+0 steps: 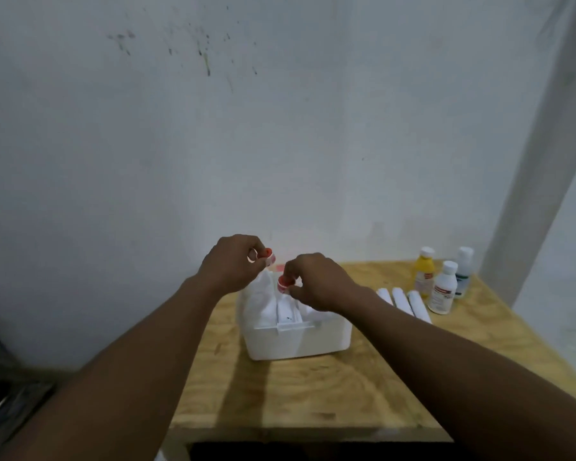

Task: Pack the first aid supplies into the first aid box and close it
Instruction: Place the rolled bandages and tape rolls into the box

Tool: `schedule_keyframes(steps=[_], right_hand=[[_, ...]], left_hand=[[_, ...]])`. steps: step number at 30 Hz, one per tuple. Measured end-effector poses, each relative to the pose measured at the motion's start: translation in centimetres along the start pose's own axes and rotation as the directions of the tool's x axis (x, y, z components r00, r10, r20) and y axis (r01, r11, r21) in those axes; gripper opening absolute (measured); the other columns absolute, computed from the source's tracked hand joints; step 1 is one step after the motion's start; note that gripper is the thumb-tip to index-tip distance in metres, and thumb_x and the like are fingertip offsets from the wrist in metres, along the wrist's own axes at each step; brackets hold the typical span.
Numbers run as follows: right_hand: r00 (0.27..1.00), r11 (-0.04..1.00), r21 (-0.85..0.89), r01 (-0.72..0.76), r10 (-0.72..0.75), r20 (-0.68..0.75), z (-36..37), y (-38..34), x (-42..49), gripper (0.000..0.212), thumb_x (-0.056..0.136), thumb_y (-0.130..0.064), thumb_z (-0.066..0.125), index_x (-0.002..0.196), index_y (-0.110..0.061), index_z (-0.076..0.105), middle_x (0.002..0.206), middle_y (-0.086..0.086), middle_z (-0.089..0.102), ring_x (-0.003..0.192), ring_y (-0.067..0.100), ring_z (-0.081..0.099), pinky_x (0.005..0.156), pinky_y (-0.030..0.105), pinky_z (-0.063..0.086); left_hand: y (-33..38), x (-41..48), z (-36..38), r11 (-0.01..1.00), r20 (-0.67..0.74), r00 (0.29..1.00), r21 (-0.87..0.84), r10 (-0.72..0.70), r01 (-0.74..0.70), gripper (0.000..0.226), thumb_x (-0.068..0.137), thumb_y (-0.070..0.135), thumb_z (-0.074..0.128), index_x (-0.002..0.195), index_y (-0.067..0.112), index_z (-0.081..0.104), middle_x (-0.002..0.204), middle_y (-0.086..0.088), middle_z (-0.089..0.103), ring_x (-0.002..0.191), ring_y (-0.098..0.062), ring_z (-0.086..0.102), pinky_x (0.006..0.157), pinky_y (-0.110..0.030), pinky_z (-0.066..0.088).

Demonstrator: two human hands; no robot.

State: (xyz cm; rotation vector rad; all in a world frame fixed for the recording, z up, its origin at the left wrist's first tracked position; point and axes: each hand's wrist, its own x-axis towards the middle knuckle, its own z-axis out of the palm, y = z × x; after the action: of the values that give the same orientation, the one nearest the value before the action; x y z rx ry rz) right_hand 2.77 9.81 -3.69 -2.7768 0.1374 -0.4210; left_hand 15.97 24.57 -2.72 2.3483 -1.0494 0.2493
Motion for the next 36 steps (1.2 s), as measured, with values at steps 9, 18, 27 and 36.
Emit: schedule_keyframes(steps=[9,18,27,36], right_hand=[[0.995,0.985,-0.141,0.094,-0.095,0.006,1.2,-0.2,0.2,0.018,0.091,-0.027,0.062,0.106,-0.029,0.073,0.109,-0.002,0.072,0.101,0.020,0.060,0.079,0.033,0.043],[0.998,0.994,-0.094,0.051,-0.048,0.039,1.8,1.0,-0.4,0.024,0.091,-0.029,0.053,0.102,-0.029,0.074,0.117,-0.003,0.068,0.108,0.023,0.051,0.087,0.040,0.046],[0.999,0.999,-0.002,0.033,-0.033,0.021,2.1,2.0,-2.0,0.032,0.090,-0.024,0.051,0.115,-0.027,0.071,0.129,-0.004,0.065,0.113,0.021,0.051,0.099,0.038,0.044],[0.999,0.999,0.023,0.041,-0.041,0.020,2.5,2.4,-2.2,0.033,0.088,-0.025,0.052,0.116,-0.030,0.070,0.127,-0.004,0.065,0.116,0.022,0.052,0.104,0.039,0.042]], left_hand=[[0.3,1.2,1.5,1.000,0.074,0.997,0.010,0.018,-0.019,0.024,0.085,0.051,0.072,0.090,0.027,0.075,0.089,0.009,0.070,0.087,-0.012,0.064,0.079,-0.038,0.057],[0.7,1.5,1.8,0.998,0.148,0.989,0.047,0.029,-0.037,0.024,0.087,0.044,0.073,0.097,0.022,0.076,0.090,0.005,0.071,0.086,-0.014,0.064,0.080,-0.036,0.056],[1.1,1.3,3.5,0.999,0.238,0.971,0.041,0.018,-0.029,0.020,0.084,0.042,0.077,0.096,0.025,0.078,0.097,0.005,0.073,0.092,-0.014,0.066,0.084,-0.036,0.056],[1.1,1.1,3.6,0.982,0.261,0.965,0.184,-0.015,-0.034,0.016,0.090,0.037,0.070,0.096,0.023,0.074,0.101,0.005,0.072,0.095,-0.018,0.065,0.086,-0.037,0.055]])
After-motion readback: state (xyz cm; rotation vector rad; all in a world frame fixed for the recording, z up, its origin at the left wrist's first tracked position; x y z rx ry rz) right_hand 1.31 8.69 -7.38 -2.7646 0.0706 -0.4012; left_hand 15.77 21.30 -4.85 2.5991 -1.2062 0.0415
